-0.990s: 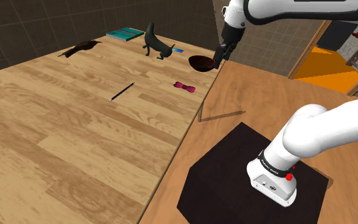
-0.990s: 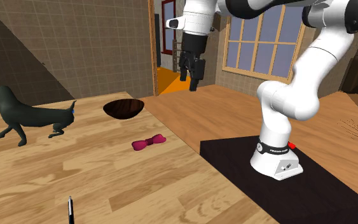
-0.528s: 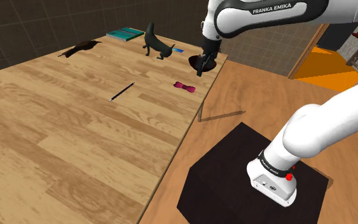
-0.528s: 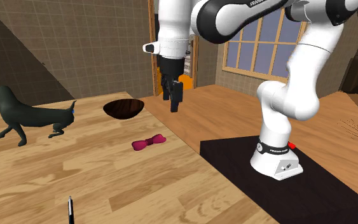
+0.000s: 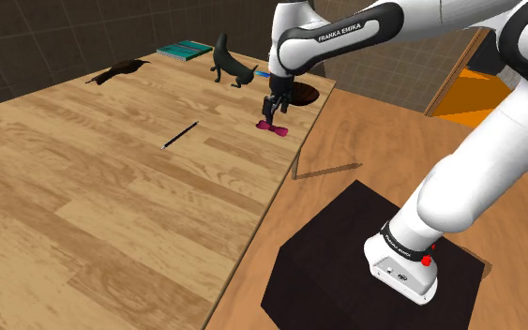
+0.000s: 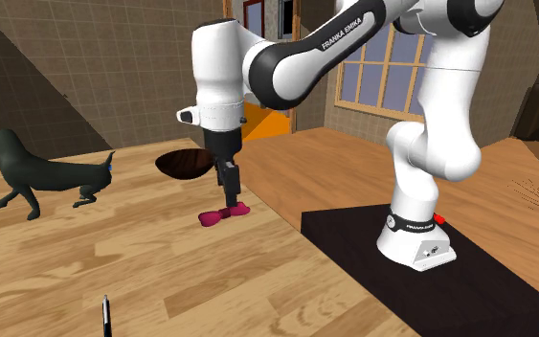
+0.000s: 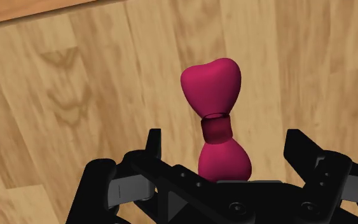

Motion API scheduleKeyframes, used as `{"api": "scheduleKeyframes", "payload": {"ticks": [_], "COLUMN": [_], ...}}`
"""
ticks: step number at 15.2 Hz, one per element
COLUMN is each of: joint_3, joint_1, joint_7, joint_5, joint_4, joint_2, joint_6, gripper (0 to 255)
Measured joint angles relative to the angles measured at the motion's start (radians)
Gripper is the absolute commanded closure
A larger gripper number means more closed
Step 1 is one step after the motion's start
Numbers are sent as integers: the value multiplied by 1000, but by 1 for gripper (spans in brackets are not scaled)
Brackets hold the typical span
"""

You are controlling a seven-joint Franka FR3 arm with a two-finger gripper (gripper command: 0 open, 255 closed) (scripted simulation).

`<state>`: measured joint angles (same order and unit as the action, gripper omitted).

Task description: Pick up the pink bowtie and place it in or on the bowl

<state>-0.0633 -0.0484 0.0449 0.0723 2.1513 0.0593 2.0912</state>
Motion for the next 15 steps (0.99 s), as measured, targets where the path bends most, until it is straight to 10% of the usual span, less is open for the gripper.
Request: {"api": "scheduleKeyframes", "payload": {"ticks": [14,15], "joint_3": [2,2], "joint_1": [2,2], "joint_7": [-5,-5], "joint_5": [8,8], "joint_4": [33,33], "joint_2": [-77,-77], "joint_6": [103,103], "gripper": [0,255]}}
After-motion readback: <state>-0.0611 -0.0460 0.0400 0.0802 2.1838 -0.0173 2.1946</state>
